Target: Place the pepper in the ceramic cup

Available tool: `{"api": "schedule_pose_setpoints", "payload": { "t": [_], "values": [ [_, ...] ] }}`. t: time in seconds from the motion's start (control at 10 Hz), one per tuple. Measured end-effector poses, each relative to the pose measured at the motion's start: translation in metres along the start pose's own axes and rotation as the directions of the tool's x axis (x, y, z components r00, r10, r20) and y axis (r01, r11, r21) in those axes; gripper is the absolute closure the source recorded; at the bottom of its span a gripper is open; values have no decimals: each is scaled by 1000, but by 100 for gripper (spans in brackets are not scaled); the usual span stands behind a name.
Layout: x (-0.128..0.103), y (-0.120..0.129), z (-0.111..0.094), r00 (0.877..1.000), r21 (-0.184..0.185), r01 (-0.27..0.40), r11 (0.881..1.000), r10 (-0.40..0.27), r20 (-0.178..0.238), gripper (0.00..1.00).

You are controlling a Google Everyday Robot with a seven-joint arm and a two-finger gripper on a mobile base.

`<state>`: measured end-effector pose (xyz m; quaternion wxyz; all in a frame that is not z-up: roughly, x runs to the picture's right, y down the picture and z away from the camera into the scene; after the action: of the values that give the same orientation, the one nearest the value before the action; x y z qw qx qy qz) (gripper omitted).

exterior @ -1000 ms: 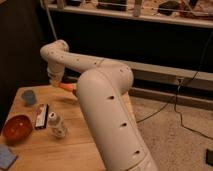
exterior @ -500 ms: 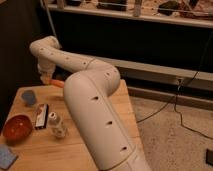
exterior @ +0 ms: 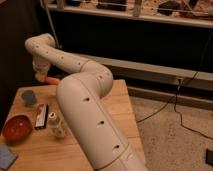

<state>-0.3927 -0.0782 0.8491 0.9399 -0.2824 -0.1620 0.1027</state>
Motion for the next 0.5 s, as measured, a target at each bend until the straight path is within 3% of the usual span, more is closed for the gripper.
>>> {"api": "schedule_pose_setpoints", "payload": {
  "t": [0.5],
  "values": [
    [-23,13,14,999,-37,36,999,-35,25,64]
  ]
}}
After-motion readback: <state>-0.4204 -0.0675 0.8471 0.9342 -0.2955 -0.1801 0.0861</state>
